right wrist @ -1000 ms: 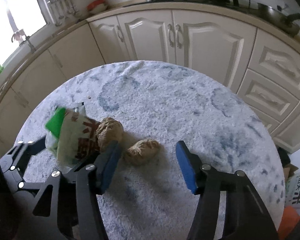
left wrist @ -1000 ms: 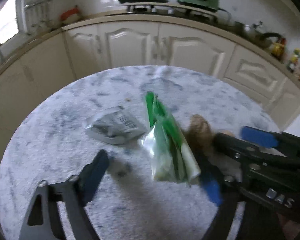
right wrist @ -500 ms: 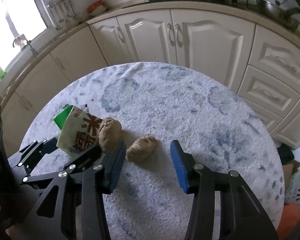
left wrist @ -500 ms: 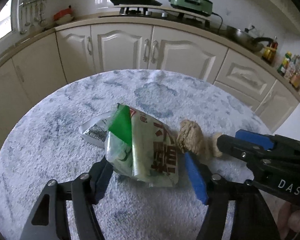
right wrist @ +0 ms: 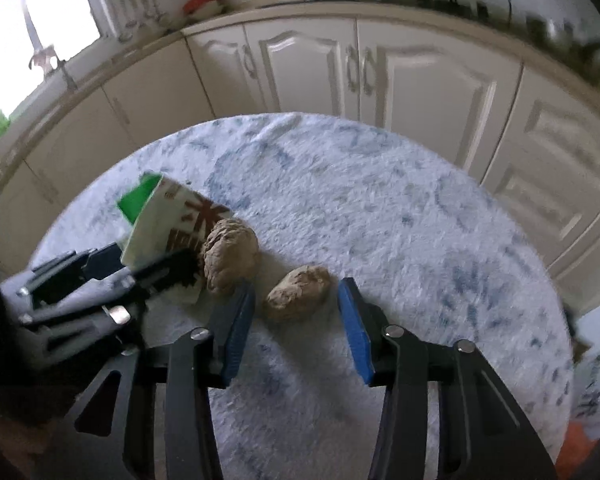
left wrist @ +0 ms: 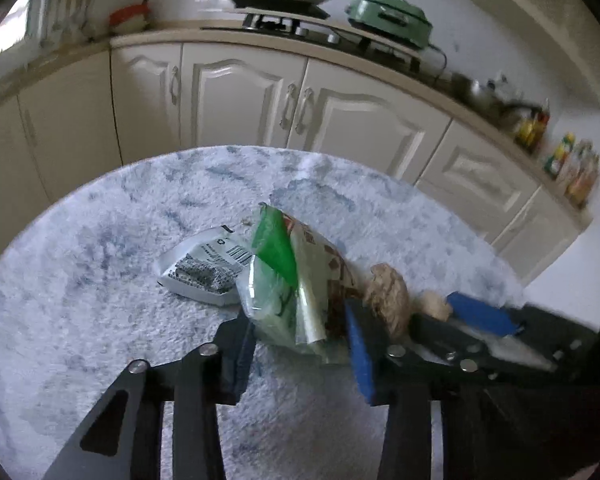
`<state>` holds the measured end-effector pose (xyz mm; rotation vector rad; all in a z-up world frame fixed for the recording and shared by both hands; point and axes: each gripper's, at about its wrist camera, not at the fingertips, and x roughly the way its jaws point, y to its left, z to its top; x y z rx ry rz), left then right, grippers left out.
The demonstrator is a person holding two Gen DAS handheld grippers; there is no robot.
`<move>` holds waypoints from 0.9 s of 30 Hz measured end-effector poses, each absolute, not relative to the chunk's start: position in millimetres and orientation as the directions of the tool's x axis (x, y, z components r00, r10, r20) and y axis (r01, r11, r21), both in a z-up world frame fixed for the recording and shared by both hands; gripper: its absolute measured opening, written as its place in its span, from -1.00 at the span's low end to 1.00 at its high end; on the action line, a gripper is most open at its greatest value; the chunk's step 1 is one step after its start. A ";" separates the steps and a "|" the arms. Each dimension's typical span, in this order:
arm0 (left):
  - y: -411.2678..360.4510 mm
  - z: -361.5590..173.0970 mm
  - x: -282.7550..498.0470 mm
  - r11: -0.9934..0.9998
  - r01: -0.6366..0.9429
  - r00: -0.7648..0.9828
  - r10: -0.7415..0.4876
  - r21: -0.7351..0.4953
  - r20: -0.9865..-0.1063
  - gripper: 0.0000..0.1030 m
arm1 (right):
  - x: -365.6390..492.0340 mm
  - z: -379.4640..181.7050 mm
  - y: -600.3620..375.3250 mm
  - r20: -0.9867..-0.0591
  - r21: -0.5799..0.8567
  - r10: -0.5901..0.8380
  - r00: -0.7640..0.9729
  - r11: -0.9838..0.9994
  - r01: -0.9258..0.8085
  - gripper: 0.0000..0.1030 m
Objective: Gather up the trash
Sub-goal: 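Grasp the white-and-green printed bag with the left tool while the right tool grasps a bread roll, then lift both held items and carry them over the blue bin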
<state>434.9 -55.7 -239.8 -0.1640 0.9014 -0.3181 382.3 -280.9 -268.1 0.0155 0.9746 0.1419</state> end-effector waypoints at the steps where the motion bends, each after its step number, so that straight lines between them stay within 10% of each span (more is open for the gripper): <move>1: -57.1 -238.4 430.1 0.942 0.188 0.581 -0.335 -0.279 -0.742 -0.34 | 382.0 -268.7 -280.2 -0.821 0.068 0.120 0.559 0.991 -0.113 -0.36; 27: -17.1 -205.2 294.5 0.955 0.168 0.654 -0.295 -0.246 -0.697 -0.57 | 283.7 -252.8 -324.5 -0.810 0.185 0.180 0.559 0.982 -0.049 -0.40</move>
